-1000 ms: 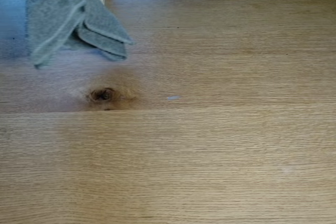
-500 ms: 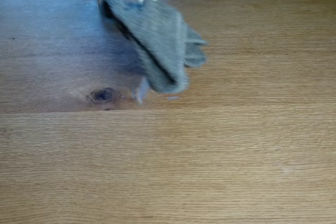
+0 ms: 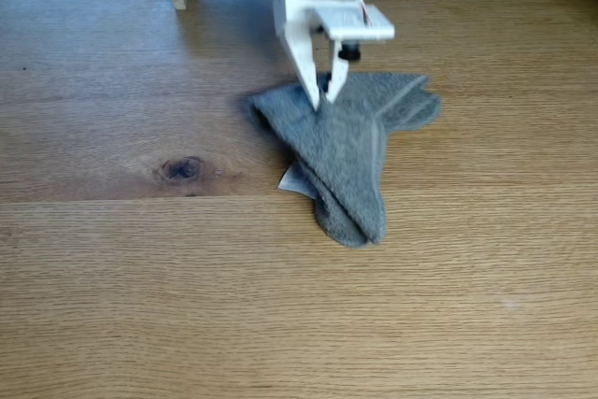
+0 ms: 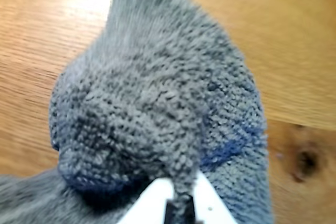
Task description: Clean the area in front of the robot
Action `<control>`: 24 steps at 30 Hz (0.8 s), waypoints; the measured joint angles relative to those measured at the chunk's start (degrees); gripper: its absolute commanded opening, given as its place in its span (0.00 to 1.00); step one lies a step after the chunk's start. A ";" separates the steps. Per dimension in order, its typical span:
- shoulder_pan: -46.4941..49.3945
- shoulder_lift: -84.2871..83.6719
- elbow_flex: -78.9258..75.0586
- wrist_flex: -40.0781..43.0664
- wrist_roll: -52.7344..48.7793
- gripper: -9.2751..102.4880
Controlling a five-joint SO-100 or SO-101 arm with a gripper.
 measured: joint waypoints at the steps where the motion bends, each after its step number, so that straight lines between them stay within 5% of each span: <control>1: -0.26 -2.55 -2.11 0.00 0.44 0.08; 13: 1.85 -26.37 -27.60 0.18 -3.34 0.08; 24: 21.36 -27.69 -41.92 24.08 -4.13 0.08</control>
